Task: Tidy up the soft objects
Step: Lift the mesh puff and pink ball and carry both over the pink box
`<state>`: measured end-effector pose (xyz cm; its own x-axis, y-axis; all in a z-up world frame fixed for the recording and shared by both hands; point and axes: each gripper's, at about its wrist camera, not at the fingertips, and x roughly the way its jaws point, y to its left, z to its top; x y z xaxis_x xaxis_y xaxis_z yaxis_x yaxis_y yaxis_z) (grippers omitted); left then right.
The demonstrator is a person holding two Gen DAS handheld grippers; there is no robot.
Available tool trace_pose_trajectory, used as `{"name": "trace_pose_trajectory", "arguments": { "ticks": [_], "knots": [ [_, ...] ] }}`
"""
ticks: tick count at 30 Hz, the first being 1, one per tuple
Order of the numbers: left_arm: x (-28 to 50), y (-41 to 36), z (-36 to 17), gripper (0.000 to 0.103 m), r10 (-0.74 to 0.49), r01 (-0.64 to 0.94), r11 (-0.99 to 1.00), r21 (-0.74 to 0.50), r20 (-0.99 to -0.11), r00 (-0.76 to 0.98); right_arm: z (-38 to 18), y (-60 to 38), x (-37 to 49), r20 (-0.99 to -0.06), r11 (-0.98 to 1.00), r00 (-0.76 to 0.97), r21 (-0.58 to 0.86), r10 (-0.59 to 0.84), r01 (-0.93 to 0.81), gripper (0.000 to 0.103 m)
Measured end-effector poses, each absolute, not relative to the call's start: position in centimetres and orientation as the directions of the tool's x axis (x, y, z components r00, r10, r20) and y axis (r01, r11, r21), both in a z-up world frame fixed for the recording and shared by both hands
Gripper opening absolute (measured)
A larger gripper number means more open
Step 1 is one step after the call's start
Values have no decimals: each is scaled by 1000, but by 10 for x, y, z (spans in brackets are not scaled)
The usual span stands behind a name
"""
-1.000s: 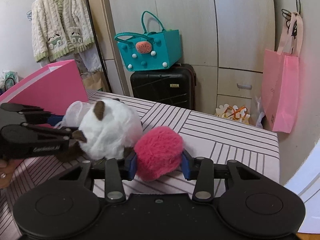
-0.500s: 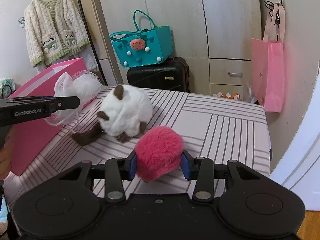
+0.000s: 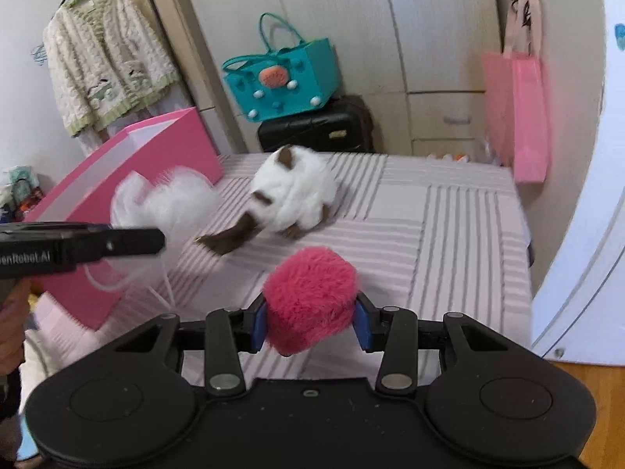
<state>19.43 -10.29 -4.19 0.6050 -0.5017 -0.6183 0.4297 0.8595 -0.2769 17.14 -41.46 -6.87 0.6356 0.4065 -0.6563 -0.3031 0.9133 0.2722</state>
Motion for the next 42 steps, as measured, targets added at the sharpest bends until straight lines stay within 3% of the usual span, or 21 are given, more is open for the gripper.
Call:
{"name": "trace_pose_trajectory", "arguments": {
  "ticks": [12,27,42],
  "knots": [
    [157,-76,-39,24,-568,487,801,-348,-700,434,-56,-381,133,-708,854,486,363,513,-373,48],
    [111,-9,-1,24,-544,502,798,-334,-758,360,2,-296,76,-697,778,466,214,545,-590,49],
    [91,74,34,25,-441,450,868,-210,-742,505,46,-226,79,-612,688,460,197,643,-699,49]
  ]
}}
